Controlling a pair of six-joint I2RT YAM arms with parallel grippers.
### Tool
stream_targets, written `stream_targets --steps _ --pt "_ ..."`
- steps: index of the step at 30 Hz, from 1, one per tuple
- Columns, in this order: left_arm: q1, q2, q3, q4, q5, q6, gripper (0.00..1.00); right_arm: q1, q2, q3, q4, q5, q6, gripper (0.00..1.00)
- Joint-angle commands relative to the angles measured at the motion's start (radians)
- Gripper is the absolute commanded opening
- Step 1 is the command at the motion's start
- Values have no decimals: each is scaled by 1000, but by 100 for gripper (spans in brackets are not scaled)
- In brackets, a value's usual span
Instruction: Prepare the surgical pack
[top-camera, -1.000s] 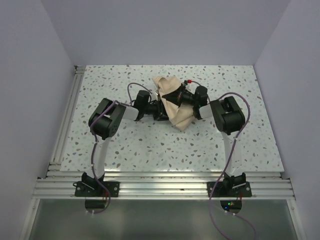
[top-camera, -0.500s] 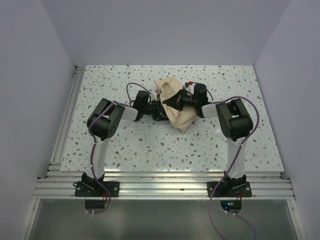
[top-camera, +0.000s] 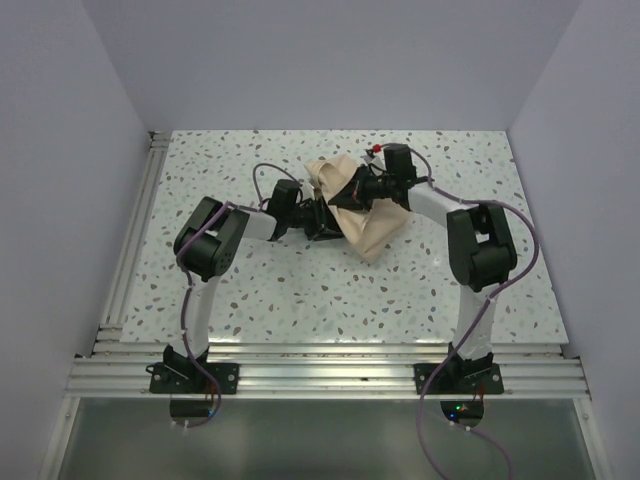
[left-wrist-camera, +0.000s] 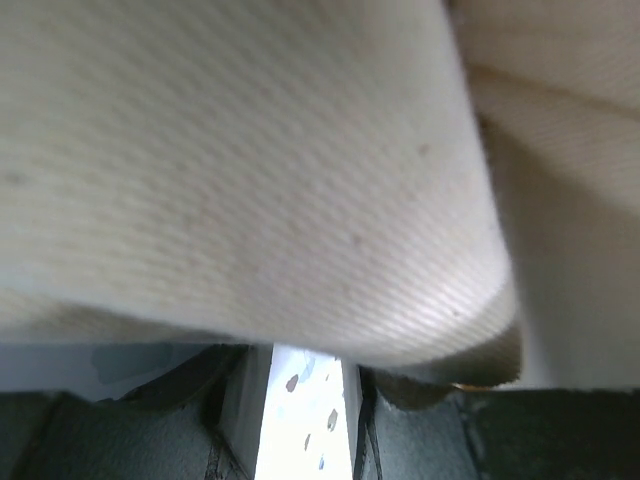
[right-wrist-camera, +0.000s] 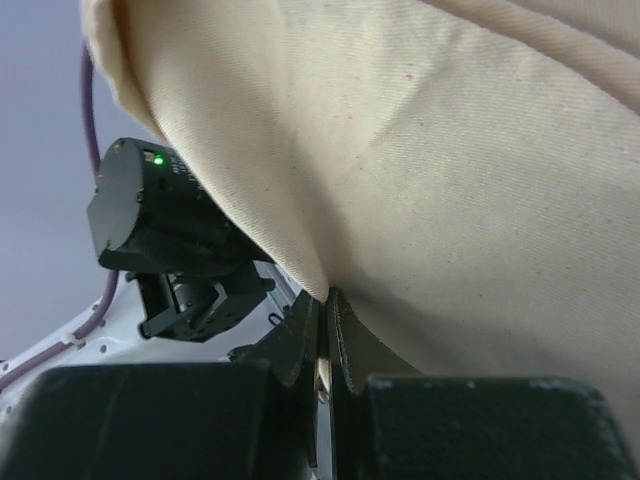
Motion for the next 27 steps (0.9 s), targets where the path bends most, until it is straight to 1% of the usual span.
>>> stream_targets --steps 1,5,8,11,13,14,19,23,27 --pt "9 42 9 -97 -156 82 38 -9 -28 114 -131 -62 -70 0" --pt "9 42 8 -99 -156 84 38 -24 -1 250 -224 -60 -96 0" --pt "7 42 13 -102 -158 85 38 -27 15 318 -280 -67 -114 0" --pt "9 42 19 -107 -158 84 38 -29 16 349 -370 -51 -171 0" --pt "9 45 22 -110 -162 87 38 -29 -3 330 -387 -50 -197 0" --pt "9 46 26 -111 -164 88 38 -29 -11 294 -383 -39 -203 0" --pt "9 68 60 -122 -162 85 38 -10 -35 160 -317 -53 -197 0" --pt "9 78 98 -160 -182 105 37 -1 -20 91 -278 -57 -197 0" --pt "9 85 114 -165 -188 99 37 5 12 36 -153 -79 -137 0"
